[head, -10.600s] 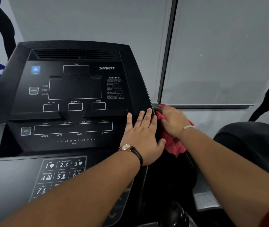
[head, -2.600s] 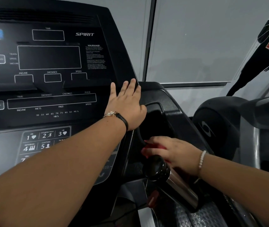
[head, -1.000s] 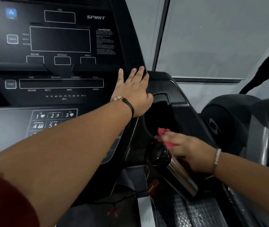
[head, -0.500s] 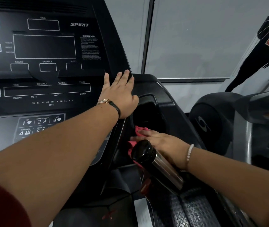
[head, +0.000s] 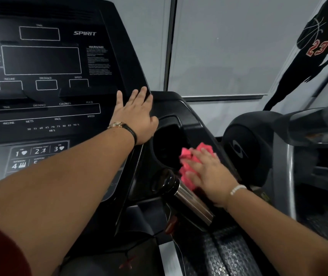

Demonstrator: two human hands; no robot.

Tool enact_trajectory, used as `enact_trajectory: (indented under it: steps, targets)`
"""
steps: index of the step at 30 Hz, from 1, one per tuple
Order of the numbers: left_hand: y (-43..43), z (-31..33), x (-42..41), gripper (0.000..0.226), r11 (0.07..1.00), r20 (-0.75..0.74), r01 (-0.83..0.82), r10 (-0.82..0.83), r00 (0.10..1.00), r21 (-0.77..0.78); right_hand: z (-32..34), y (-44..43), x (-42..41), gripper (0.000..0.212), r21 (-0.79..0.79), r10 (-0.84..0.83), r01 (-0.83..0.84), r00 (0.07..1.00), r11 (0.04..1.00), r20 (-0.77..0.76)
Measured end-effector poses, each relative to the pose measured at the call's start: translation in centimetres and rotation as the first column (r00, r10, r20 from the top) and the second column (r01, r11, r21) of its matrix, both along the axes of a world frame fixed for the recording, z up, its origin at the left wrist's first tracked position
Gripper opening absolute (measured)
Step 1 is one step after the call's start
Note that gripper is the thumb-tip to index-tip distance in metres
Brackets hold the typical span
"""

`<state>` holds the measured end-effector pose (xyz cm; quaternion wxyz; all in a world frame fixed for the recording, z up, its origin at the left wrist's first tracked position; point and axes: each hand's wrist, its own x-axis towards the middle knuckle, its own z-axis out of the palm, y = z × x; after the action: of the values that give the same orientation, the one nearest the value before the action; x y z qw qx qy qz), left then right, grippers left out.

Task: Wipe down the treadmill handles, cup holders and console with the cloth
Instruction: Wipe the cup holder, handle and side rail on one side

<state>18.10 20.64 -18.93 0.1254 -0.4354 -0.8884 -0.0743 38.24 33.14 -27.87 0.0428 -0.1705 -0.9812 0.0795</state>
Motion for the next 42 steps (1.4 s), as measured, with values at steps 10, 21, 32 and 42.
enact_trajectory:
  steps: [10,21,32,42]
  targets:
    - [0.0,0.0,0.1,0.064,1.0,0.007,-0.004,0.004,1.0,-0.007,0.7,2.3,-2.5,0.062,-0.01,-0.524,0.528,0.845,0.849,0.107]
    - [0.0,0.1,0.1,0.064,1.0,0.021,-0.001,0.002,1.0,-0.006,1.3,2.5,2.1,0.089,0.102,0.015,-0.032,0.986,0.994,0.163]
    - [0.0,0.1,0.1,0.064,1.0,0.01,0.0,0.0,1.0,0.0,7.0,4.1,0.1,0.034,-0.42,-0.409,0.292,0.886,0.859,-0.219]
    - [0.0,0.1,0.0,0.064,1.0,0.002,0.005,-0.005,1.0,0.001,14.2,1.1,1.8,0.041,-0.465,-0.165,-0.219,0.74,0.858,-0.652]
